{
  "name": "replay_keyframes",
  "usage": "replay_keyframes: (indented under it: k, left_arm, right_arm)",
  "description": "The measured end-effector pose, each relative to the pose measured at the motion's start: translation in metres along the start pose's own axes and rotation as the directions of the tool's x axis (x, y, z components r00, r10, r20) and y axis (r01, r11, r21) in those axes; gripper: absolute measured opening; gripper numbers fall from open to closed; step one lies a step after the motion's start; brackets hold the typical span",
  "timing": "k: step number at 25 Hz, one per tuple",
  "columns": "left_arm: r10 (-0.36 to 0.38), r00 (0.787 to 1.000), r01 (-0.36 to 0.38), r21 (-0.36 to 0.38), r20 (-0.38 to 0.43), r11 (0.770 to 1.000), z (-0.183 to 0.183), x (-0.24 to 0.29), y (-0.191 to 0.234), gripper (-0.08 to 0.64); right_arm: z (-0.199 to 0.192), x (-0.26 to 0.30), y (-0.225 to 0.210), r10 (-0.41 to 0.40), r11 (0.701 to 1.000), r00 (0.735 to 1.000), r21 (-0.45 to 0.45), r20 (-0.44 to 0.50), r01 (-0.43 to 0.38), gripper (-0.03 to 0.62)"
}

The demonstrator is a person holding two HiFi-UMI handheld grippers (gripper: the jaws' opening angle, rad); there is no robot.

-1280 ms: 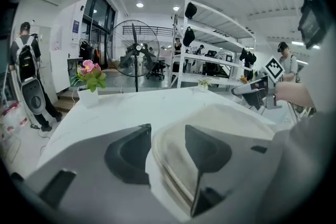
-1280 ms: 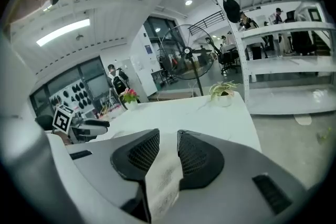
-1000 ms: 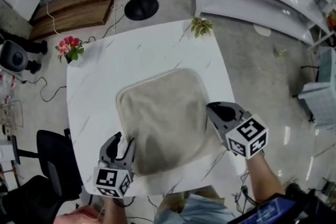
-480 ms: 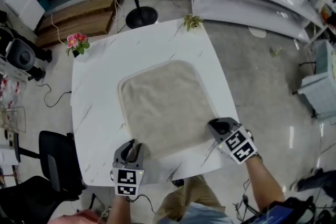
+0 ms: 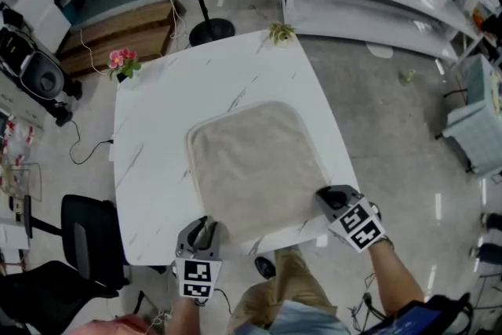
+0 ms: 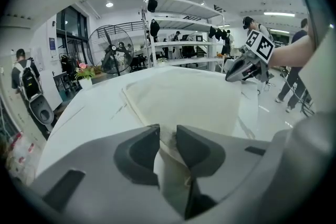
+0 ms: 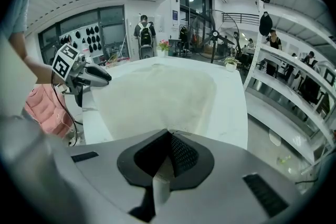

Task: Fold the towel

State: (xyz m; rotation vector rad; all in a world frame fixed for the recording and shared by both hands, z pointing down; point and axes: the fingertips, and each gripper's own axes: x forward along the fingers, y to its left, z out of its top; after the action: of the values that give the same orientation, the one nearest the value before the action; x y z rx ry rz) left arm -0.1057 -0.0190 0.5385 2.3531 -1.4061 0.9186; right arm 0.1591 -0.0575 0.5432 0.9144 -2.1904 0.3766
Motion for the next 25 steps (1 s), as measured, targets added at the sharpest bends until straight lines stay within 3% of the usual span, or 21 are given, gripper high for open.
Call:
replay_keyframes:
  k: [4, 7, 11, 13, 16, 20, 25]
  left_arm:
    - [0.008, 1.000, -0.009, 0.015, 0.021, 1.000, -0.007, -0.016, -0.008, 0.092]
    - [0.017, 0.995, -0.021, 0.046, 0.096, 0.999, 0.008, -0.033, -0.001, 0.095]
    - [-0.068, 0.981, 0.040, 0.150, 0.182, 0.988, 0.030, -0.057, -0.003, 0.174]
    - [-0.142, 0.972, 0.087, 0.277, 0.186, 0.957, 0.034, -0.065, -0.015, 0.200]
    - [-0.242, 0.958, 0.150, 0.447, 0.155, 0.882, 0.022, -0.063, -0.035, 0.202]
    - [-0.312, 0.948, 0.235, 0.530, 0.060, 0.815, -0.014, -0.053, -0.049, 0.204]
    - [-0.324, 0.946, 0.260, 0.626, -0.013, 0.735, -0.023, -0.047, -0.055, 0.183]
  right_arm:
    - [-0.010, -0.010, 0.014, -0.010, 1.000, 1.000, -0.004, 0.015, 0.010, 0.014]
    - [0.005, -0.025, 0.020, 0.013, 0.999, 0.997, -0.049, 0.074, -0.010, 0.015]
    - [0.026, -0.054, 0.022, 0.062, 0.994, 0.984, -0.097, 0.169, -0.046, 0.035]
    - [0.028, -0.064, 0.023, 0.087, 0.986, 0.978, -0.156, 0.189, -0.057, 0.059]
    - [0.031, -0.068, 0.023, 0.134, 0.960, 0.972, -0.267, 0.195, -0.079, 0.119]
    - [0.030, -0.068, 0.031, 0.220, 0.920, 0.957, -0.367, 0.191, -0.138, 0.172]
    - [0.022, -0.067, 0.036, 0.292, 0.864, 0.945, -0.463, 0.144, -0.197, 0.209]
